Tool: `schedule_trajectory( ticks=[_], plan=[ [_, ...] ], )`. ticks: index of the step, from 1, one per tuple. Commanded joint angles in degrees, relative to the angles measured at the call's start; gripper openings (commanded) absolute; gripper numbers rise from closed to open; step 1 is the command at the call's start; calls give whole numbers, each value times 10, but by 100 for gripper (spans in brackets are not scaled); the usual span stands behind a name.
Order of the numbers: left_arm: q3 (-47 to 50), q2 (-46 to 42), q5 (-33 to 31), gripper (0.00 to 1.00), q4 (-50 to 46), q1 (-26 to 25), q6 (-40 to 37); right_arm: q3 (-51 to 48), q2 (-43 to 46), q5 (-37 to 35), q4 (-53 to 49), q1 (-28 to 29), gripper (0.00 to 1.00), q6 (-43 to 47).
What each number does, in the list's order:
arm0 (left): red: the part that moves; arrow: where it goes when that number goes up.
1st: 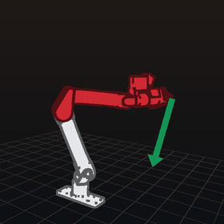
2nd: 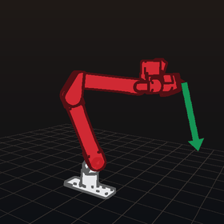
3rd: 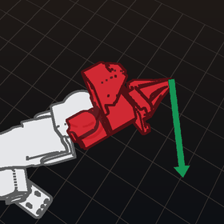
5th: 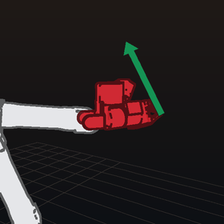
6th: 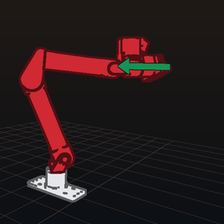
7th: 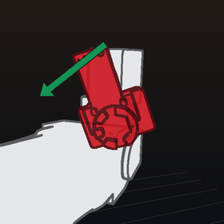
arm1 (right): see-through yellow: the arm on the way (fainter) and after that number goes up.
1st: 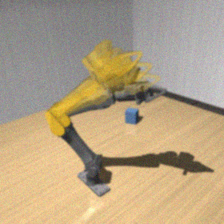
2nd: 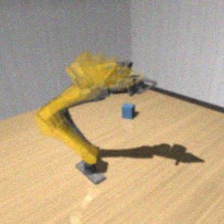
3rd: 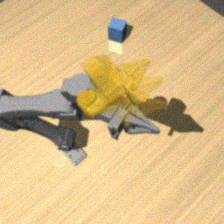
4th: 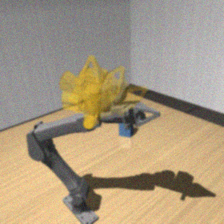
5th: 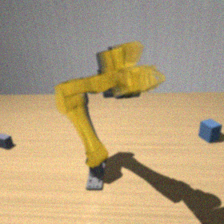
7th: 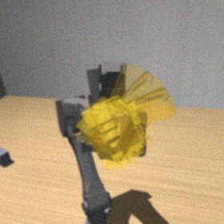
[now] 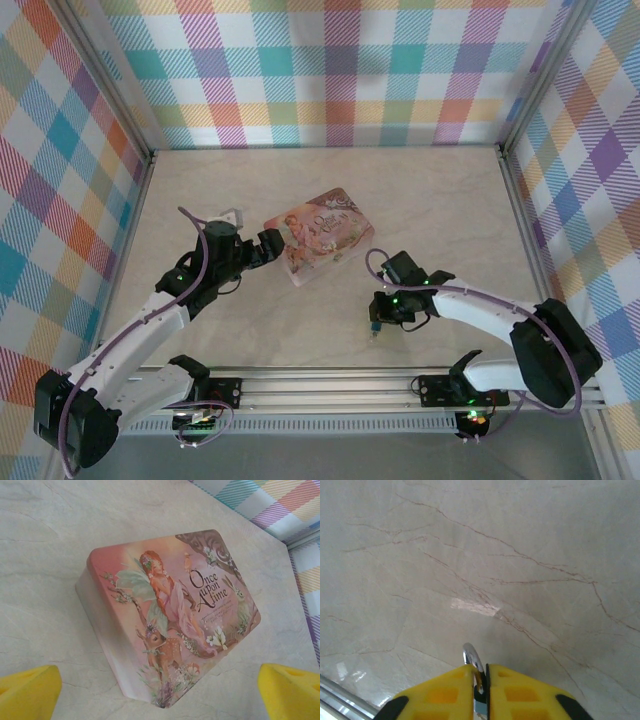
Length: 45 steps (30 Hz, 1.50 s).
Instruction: Unlock the padlock with the key
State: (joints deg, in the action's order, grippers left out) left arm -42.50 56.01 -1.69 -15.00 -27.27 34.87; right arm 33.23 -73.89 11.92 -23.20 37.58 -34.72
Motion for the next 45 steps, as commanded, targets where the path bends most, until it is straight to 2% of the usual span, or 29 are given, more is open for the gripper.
schedule_trajectory(
  ticks=[1,8,11,14,17,19,22,23,25,28,33,40,45],
  plan=[
    [2,-11,-12,100,-4,7,-11,20,4,-8,0,5,23,16],
    [-11,-14,-33,100,-33,12,-4,47,66,-67,-38,4,36,36],
    [-23,-14,-67,100,-44,15,-15,62,105,-112,-37,2,46,54],
    [-39,-13,-120,100,-55,22,-56,75,140,-165,-15,-9,61,92],
    [-47,-14,-193,100,-53,34,-93,80,164,-188,14,-46,75,140],
    [-44,-17,-236,100,-40,45,-111,80,175,-181,35,-90,84,159],
    [-30,-12,-276,100,-14,71,-126,77,182,-184,66,-144,96,187],
    [-18,-10,-286,100,21,76,-134,74,181,-195,78,-155,100,198],
    [22,-3,-317,100,89,85,-150,62,174,-218,116,-181,100,224],
    [79,24,-324,100,180,108,-183,32,152,-231,187,-226,100,258],
    [109,98,-343,100,233,138,-196,-25,97,-226,325,-286,100,304],
    [151,173,-291,100,405,143,-295,-123,9,-205,606,-327,100,350],
    [189,214,-248,100,510,145,-358,-142,-62,-183,726,-341,100,352]
  ],
)
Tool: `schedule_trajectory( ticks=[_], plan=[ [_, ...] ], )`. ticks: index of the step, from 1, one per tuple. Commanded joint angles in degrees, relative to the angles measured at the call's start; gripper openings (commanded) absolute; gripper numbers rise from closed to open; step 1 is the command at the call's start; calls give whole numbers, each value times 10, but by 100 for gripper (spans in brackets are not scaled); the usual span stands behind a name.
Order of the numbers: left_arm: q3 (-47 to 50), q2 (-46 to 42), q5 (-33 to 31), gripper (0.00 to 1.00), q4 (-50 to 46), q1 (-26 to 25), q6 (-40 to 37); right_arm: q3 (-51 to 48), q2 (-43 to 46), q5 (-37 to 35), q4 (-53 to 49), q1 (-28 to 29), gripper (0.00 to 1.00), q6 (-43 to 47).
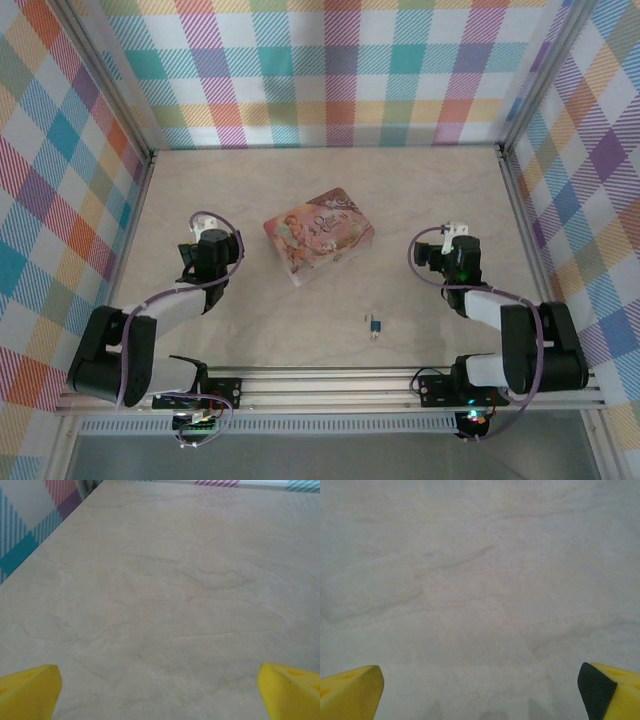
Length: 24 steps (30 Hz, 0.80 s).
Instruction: Unlock the padlock with the key
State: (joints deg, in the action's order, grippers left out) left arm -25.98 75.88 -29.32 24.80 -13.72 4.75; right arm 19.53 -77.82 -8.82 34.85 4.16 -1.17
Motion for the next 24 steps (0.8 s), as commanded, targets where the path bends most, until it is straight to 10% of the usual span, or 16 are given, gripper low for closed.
schedule_trajectory(
  ticks=[1,10,24],
  plan=[
    [34,24,40,100,138,12,-64,-3,-38,33,157,-9,100,16],
    [77,108,133,100,307,38,-98,22,-101,63,160,-24,100,10],
    [20,138,215,100,218,93,-59,15,-99,135,169,-38,100,20]
  ],
)
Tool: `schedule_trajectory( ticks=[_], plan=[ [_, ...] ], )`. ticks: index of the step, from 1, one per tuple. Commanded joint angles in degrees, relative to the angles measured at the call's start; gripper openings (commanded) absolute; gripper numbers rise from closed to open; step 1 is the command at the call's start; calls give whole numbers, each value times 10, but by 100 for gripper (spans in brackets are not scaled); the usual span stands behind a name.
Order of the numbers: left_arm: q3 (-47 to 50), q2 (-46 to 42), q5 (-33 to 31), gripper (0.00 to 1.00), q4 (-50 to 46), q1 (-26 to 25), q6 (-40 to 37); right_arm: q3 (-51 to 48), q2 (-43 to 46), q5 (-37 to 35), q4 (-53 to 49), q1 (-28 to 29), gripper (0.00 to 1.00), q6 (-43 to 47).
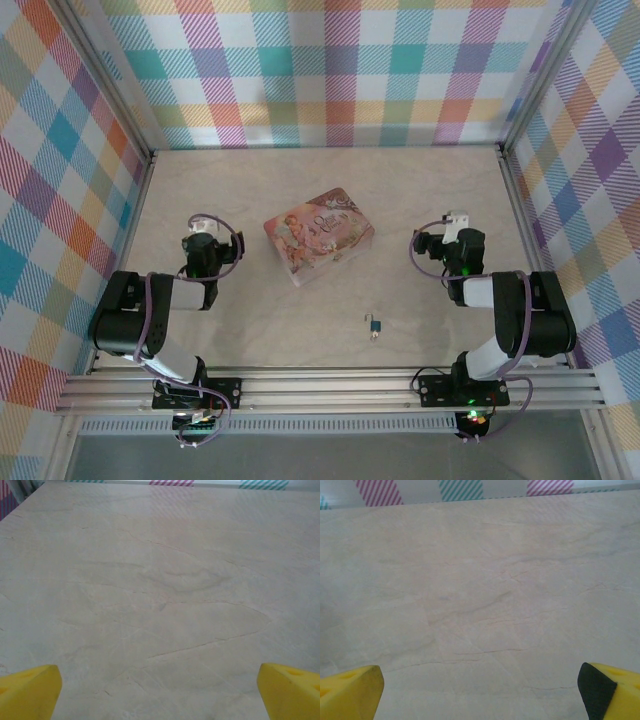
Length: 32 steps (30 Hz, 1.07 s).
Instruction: Unlock the padlock with the key
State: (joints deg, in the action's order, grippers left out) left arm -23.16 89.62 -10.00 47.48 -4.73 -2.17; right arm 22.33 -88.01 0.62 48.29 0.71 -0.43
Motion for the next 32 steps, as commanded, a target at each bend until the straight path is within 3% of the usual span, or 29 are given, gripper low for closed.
schedule_trajectory(
  ticks=[1,6,8,10,32],
  plan=[
    [-8,2,22,100,-8,3,9,-24,3,44,55,-4,100,14],
    [-8,1,21,100,-9,3,9,-67,8,48,132,-3,100,16],
    [-8,1,22,100,-9,3,9,-42,6,34,94,-4,100,11],
    [-8,1,22,100,-9,3,9,18,-2,21,-15,-4,100,3],
    [-8,0,22,100,-9,3,9,13,0,21,-7,-10,100,-1]
  ],
)
